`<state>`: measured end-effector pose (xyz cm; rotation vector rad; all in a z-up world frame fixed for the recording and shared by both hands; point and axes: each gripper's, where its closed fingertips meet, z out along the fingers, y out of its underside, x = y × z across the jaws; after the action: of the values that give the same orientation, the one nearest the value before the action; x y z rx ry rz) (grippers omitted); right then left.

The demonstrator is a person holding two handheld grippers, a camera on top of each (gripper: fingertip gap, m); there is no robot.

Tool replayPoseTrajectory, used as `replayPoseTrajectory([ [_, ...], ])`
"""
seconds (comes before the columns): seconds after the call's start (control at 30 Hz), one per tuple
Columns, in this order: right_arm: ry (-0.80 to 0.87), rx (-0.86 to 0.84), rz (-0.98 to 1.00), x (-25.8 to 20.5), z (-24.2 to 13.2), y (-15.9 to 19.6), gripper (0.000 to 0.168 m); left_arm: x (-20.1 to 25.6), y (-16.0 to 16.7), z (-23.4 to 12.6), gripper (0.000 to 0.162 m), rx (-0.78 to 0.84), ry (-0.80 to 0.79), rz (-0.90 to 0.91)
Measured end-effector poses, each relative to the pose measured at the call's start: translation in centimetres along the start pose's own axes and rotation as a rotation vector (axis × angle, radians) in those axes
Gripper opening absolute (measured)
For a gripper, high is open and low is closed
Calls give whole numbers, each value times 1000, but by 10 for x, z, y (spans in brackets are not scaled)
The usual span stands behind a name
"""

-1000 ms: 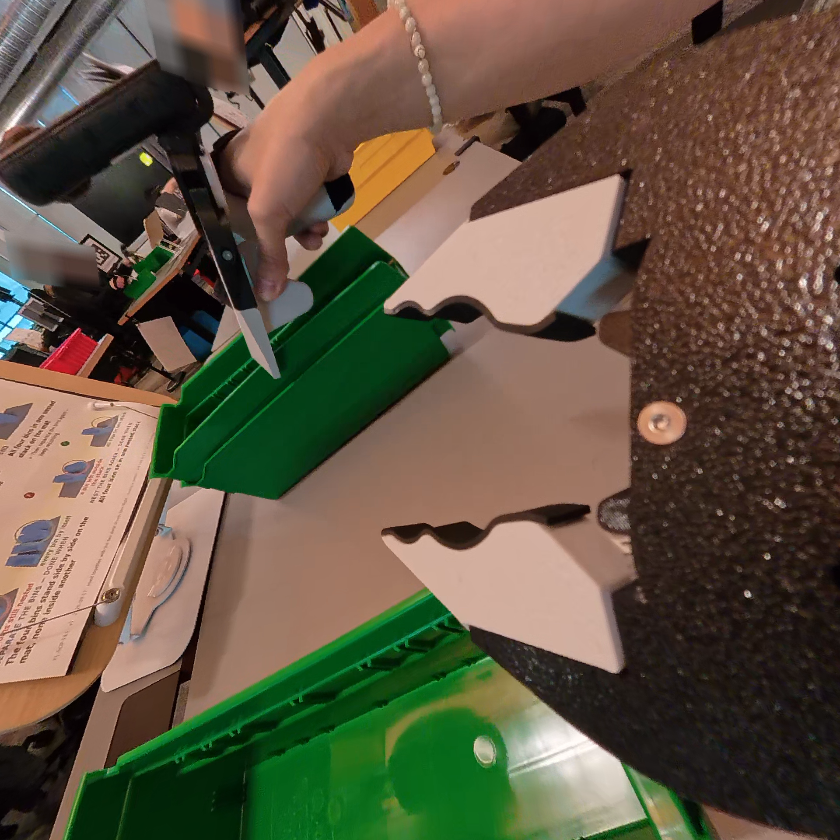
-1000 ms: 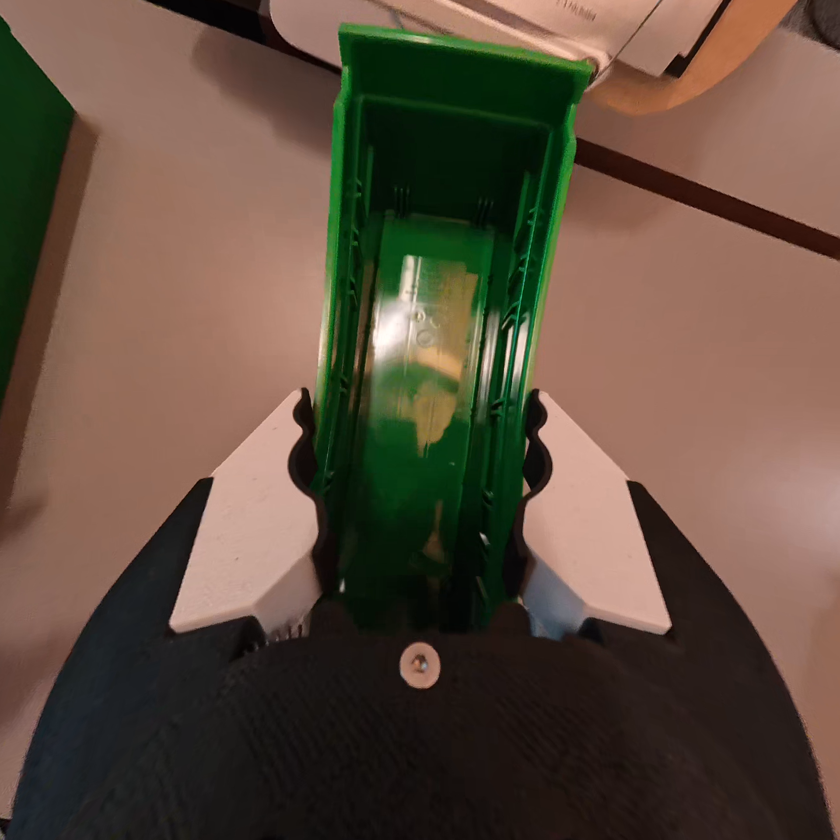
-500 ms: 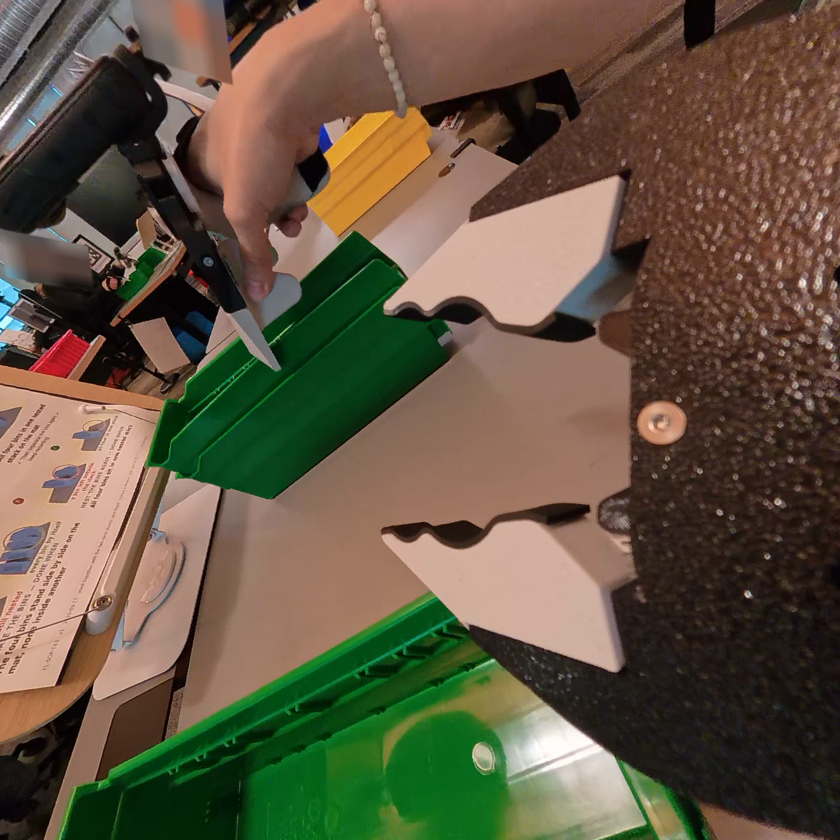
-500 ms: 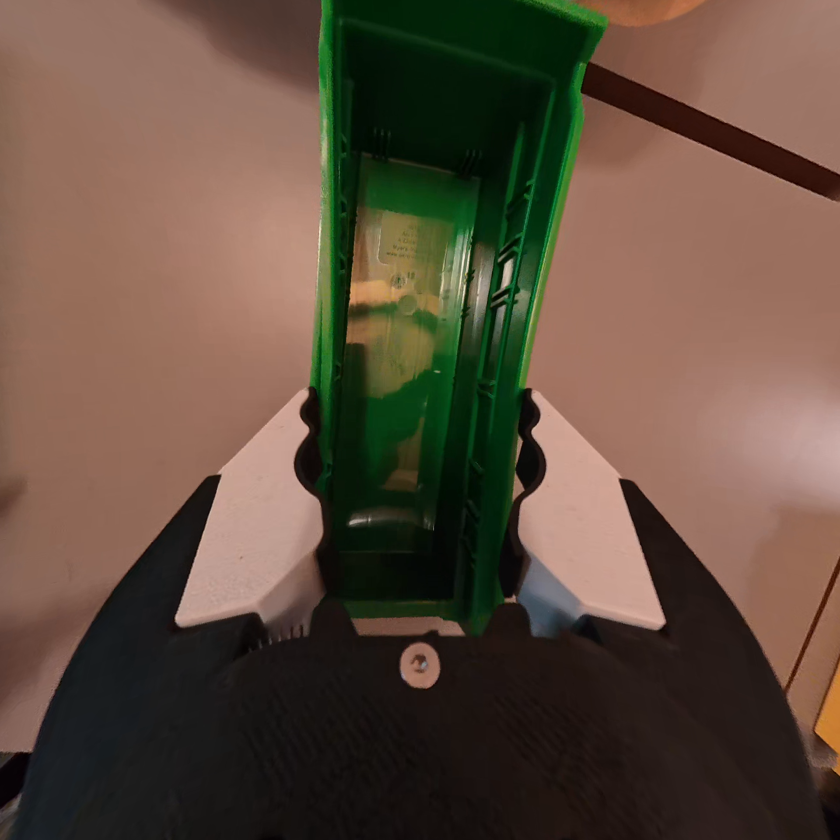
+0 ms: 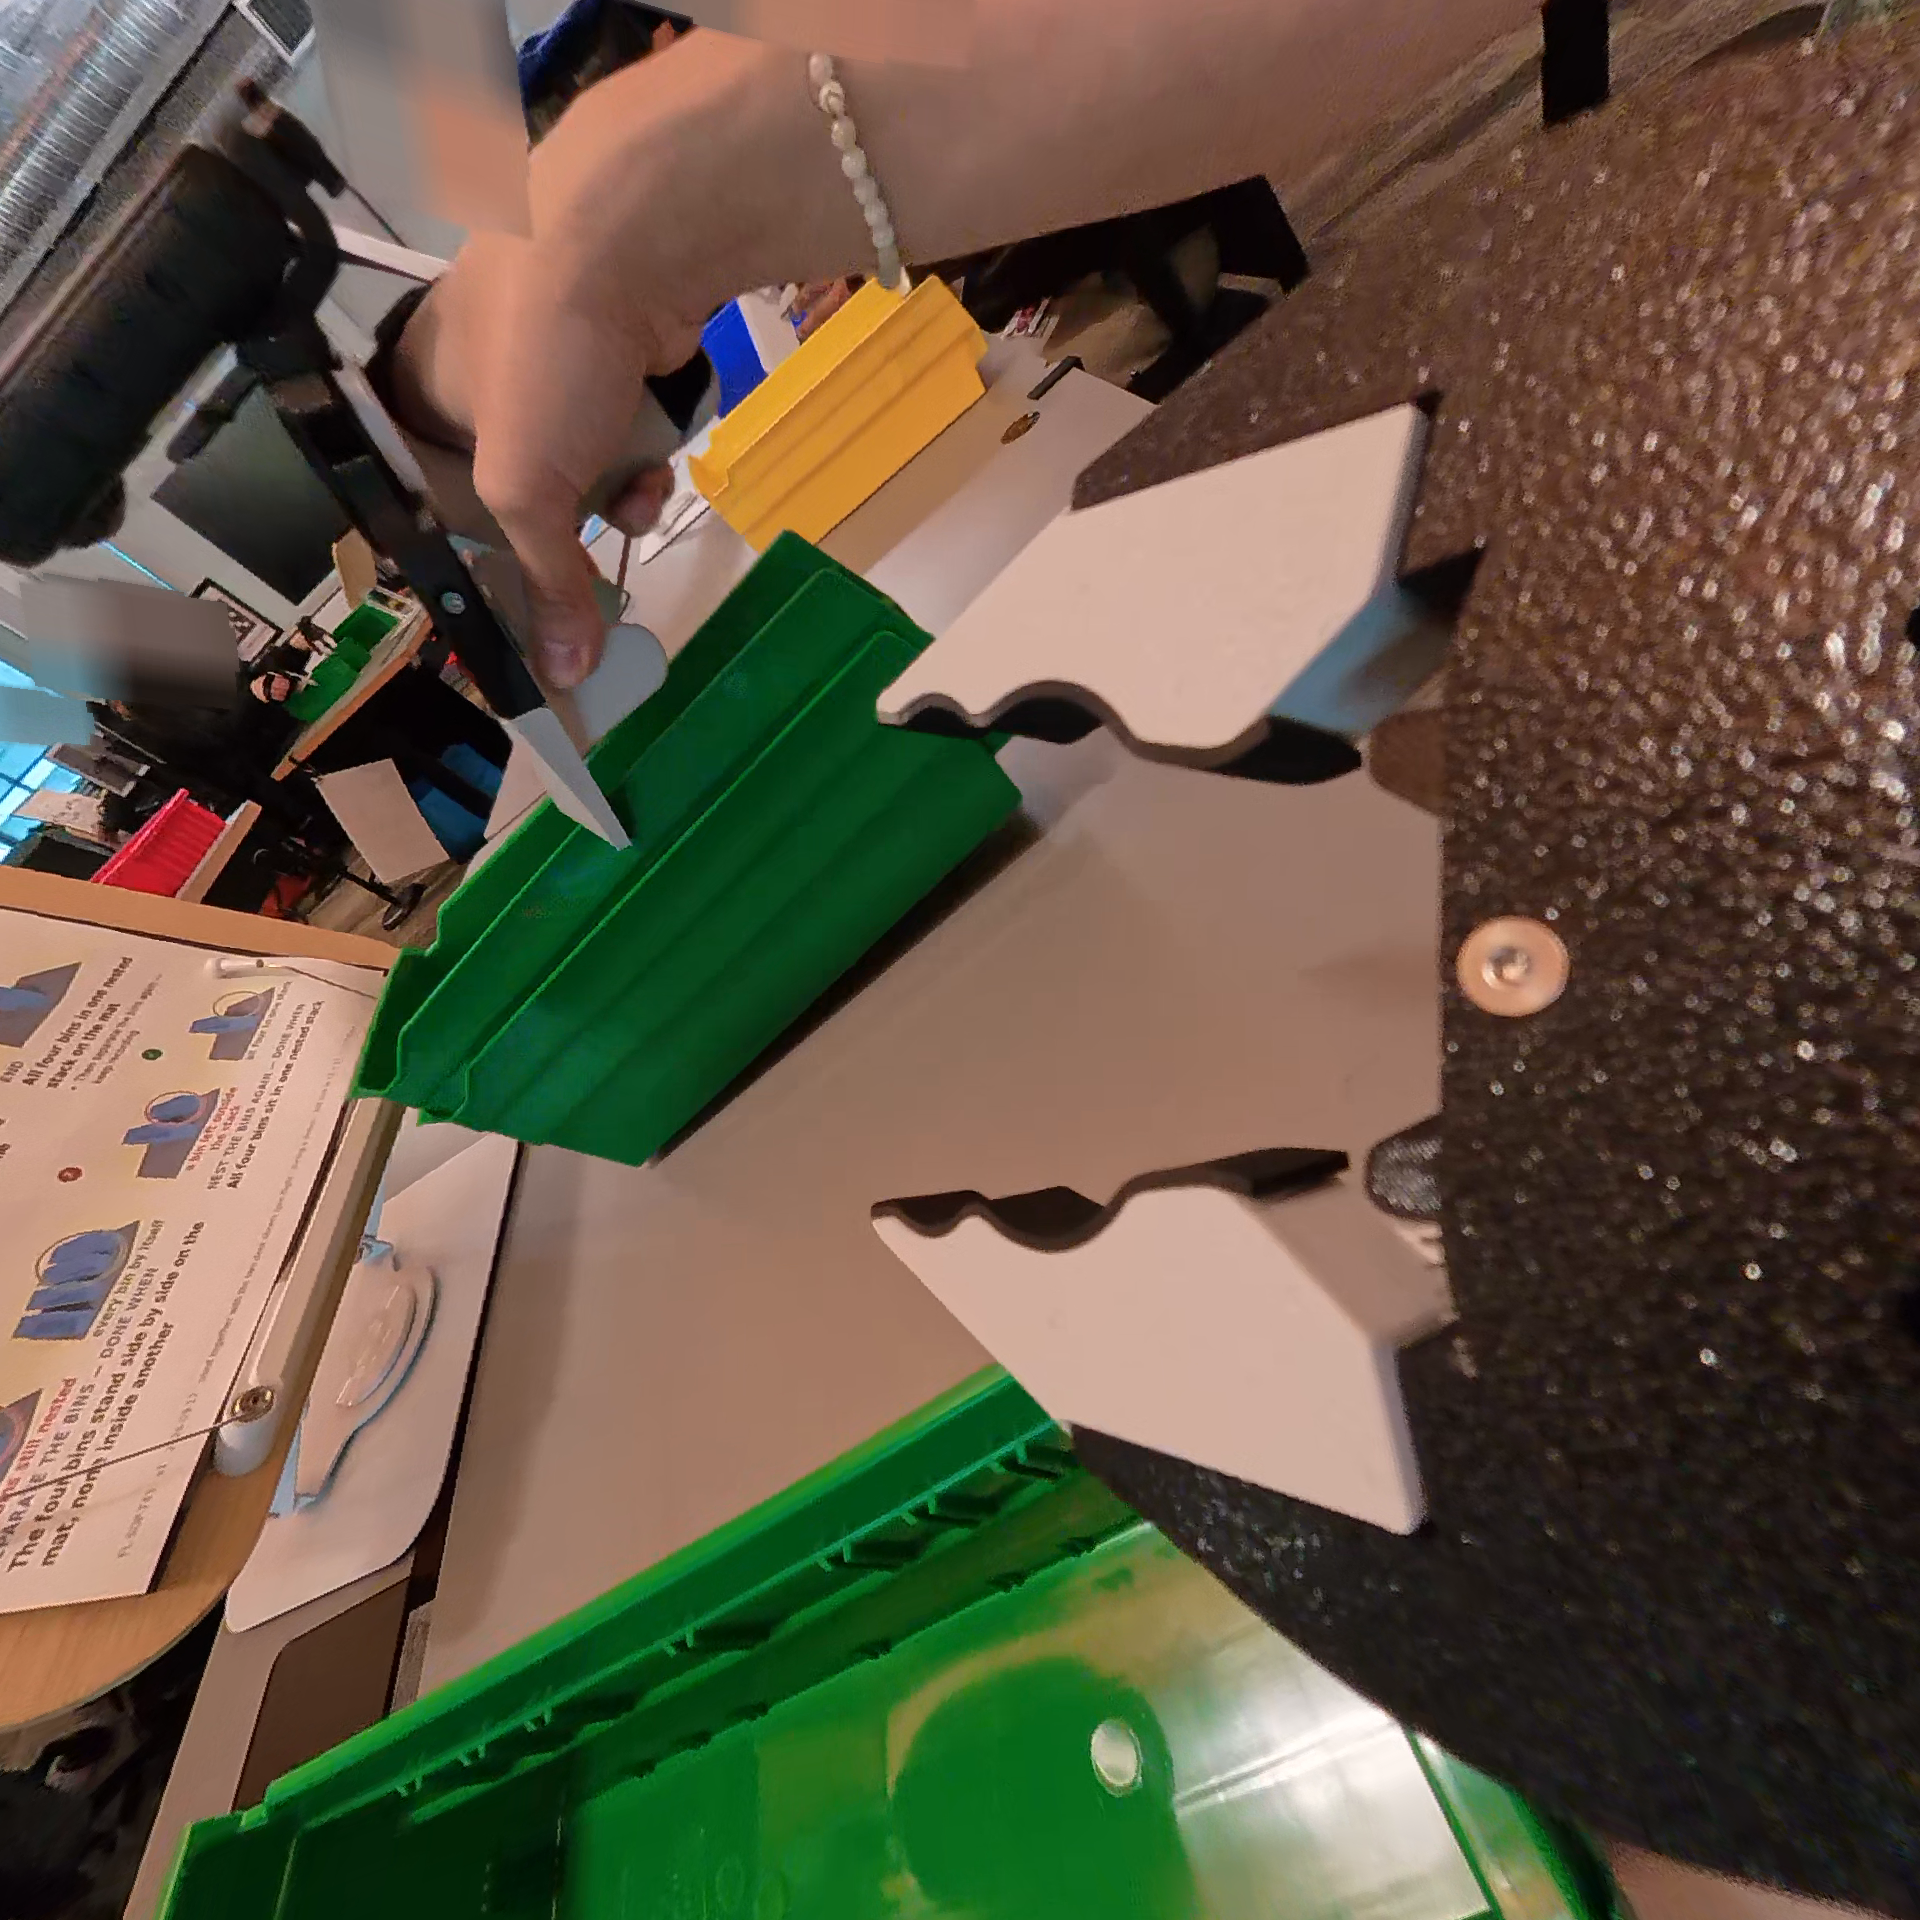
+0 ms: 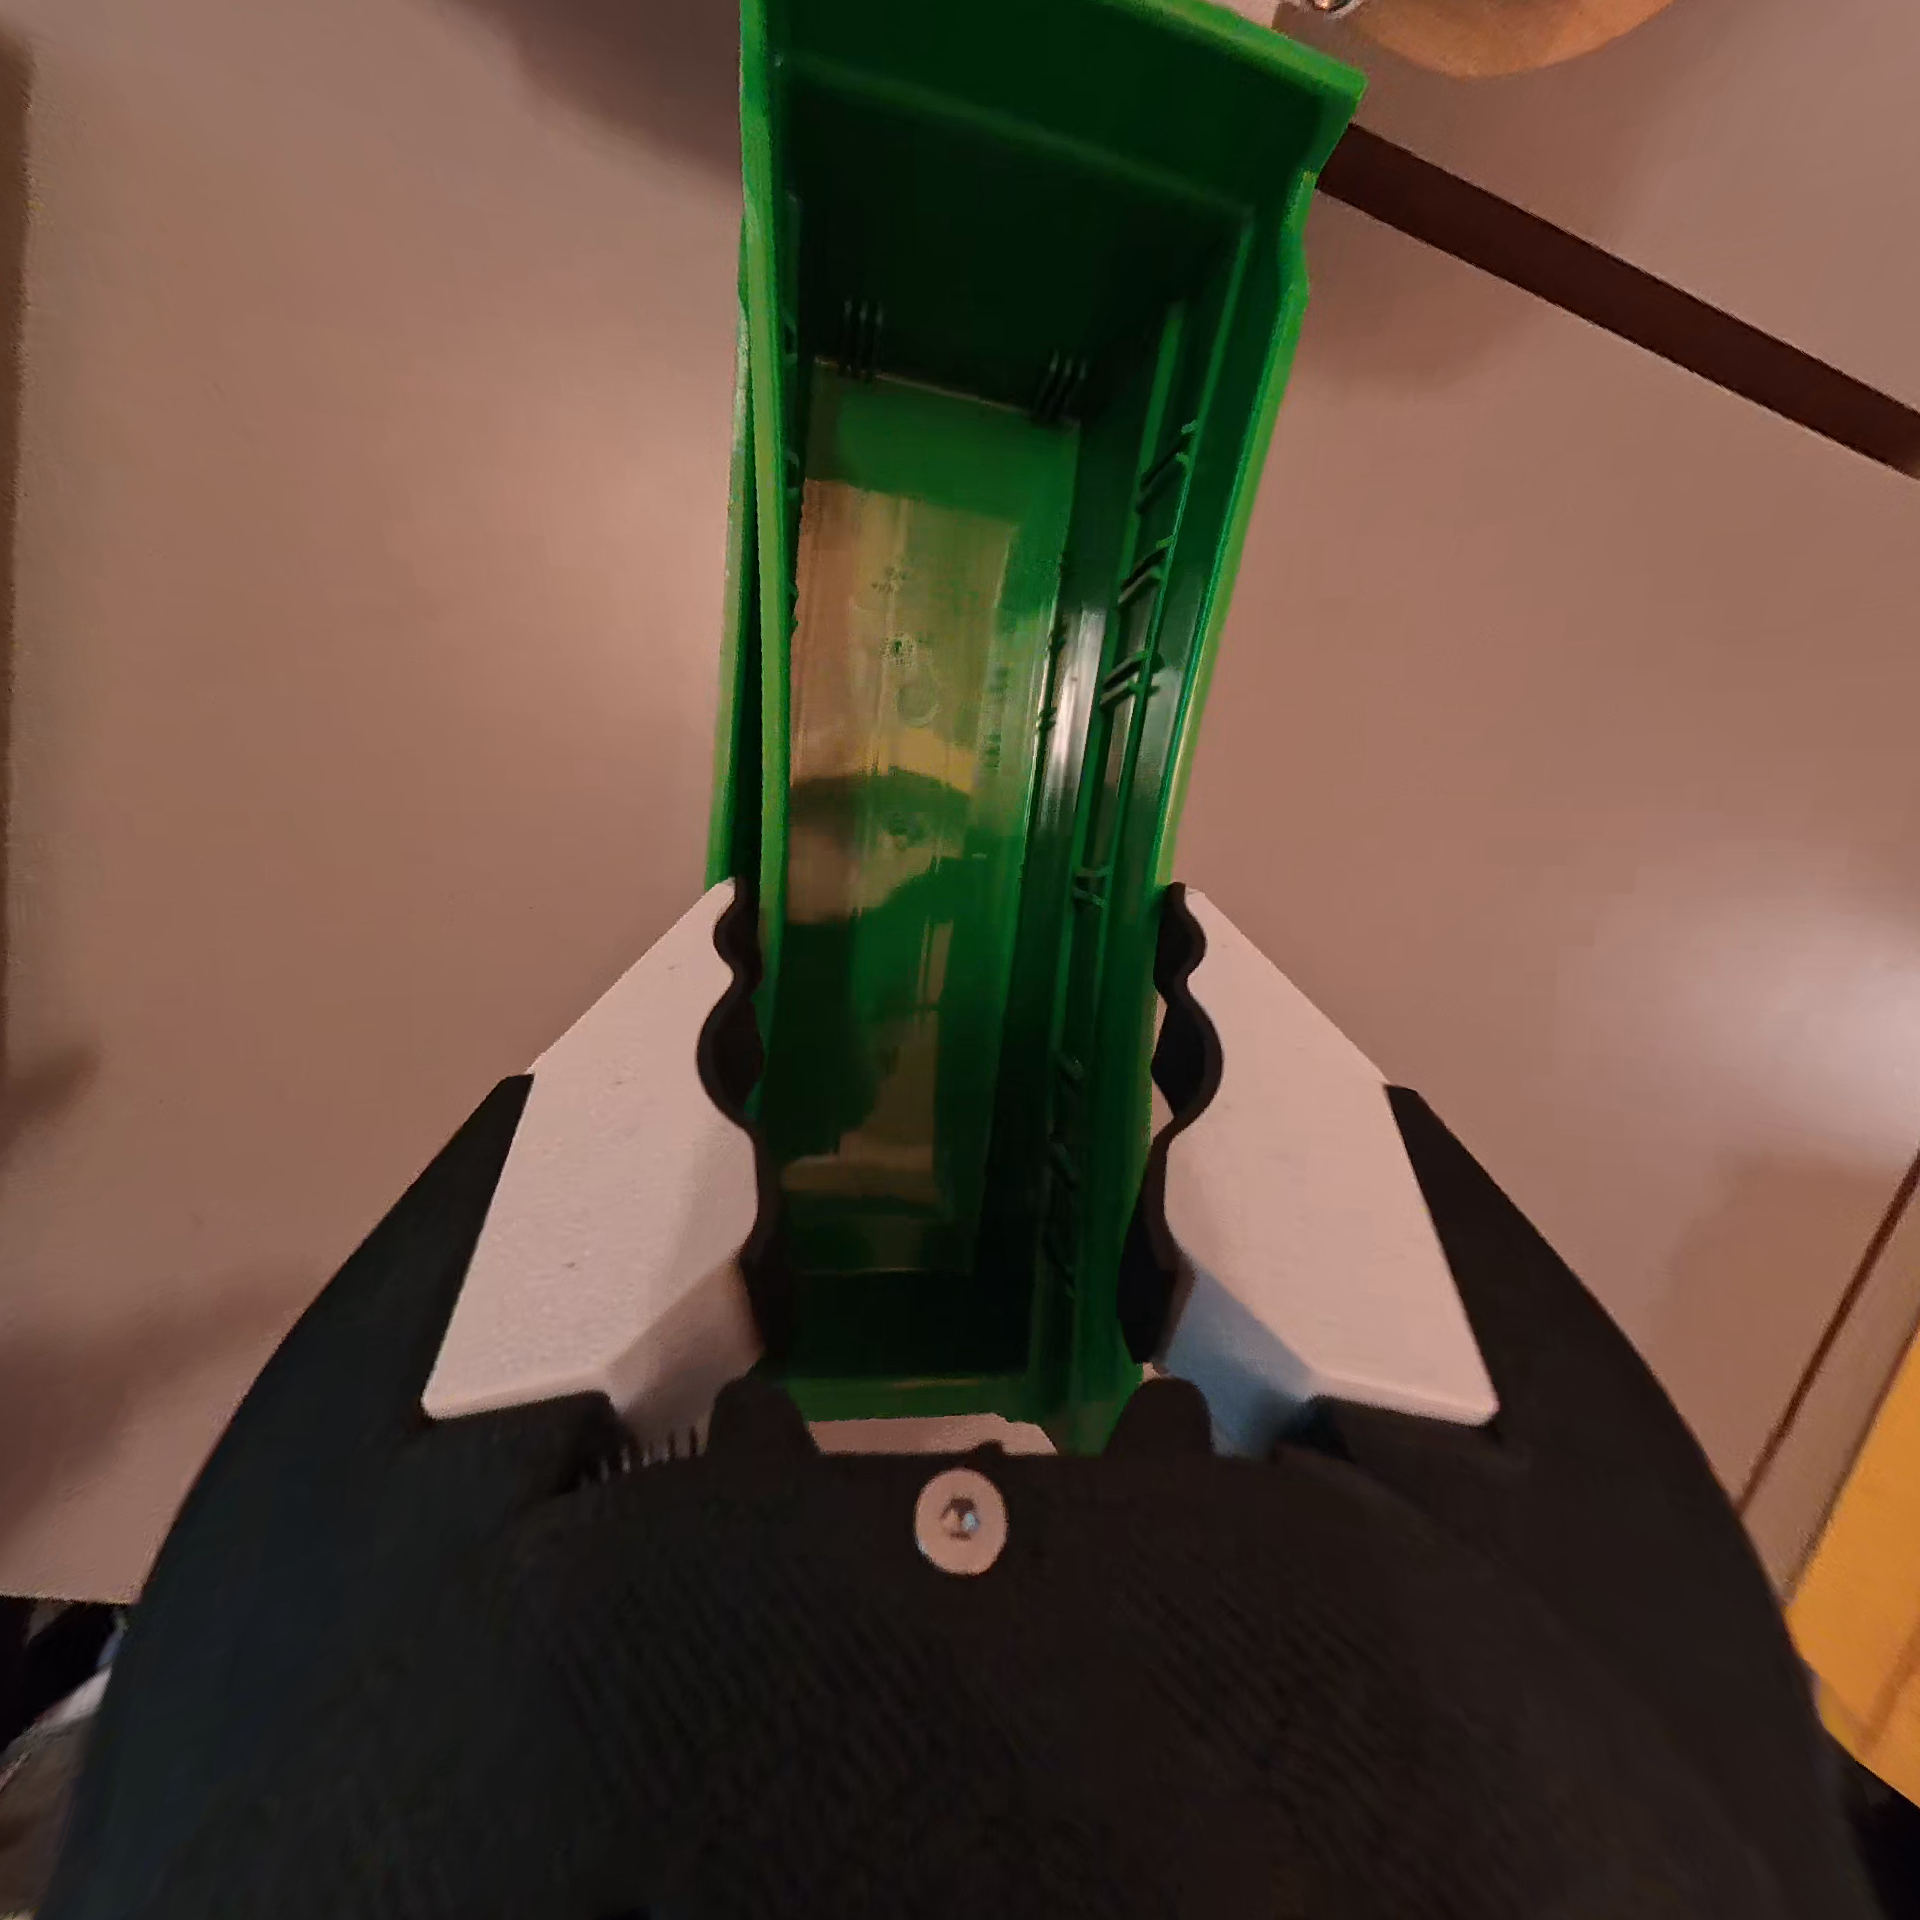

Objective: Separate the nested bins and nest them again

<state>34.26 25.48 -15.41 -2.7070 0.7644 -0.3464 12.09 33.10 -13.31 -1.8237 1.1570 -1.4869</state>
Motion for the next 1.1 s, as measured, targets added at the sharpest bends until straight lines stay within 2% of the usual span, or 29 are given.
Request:
replayPoseTrajectory([
  [0.07, 24, -1, -5, 2, -4, -3, 77, 1, 0, 0, 86, -2, 4, 2],
  [0.1, -180, 41, -56, -30, -13, -11, 5, 2, 0, 0, 86, 0, 6, 2],
  [0.13, 12, 71, -55, -1, -19, -18, 3, 3, 0, 0, 86, 1, 9, 1],
  [0.17, 99, 60, -82, 12, -23, -18, 3, 3, -1, 0, 86, 2, 11, 1],
  [0.27, -25, 4, -63, 2, -9, -9, 4, 5, -1, 1, 86, 3, 14, 5],
  [0.33, -143, 86, -25, -12, -16, -17, 0, 8, 0, 1, 86, -2, 24, 10],
  [0.4, -209, 175, 35, -20, -29, -30, 26, 8, 1, 1, 87, -7, 18, 16],
  [0.43, -180, 135, 33, -15, -28, -26, 51, 8, 1, 2, 87, -7, 19, 17],
  [0.5, -72, 58, 26, 4, -16, -15, 117, 9, 2, 3, 87, -11, 25, 13],
  [0.53, -41, 35, 41, 11, -11, -11, 124, 10, 2, 3, 87, -13, 25, 13],
  [0.67, -82, 33, 127, 14, 6, -8, 123, 10, 3, 3, 87, -16, 27, 13],
  [0.97, -88, -35, 95, 16, 23, 0, 121, 7, 7, 6, 87, -33, 19, 8],
  [1.1, -103, -58, 75, 12, 29, 4, 114, 7, 9, 8, 86, -42, 18, 12],
])
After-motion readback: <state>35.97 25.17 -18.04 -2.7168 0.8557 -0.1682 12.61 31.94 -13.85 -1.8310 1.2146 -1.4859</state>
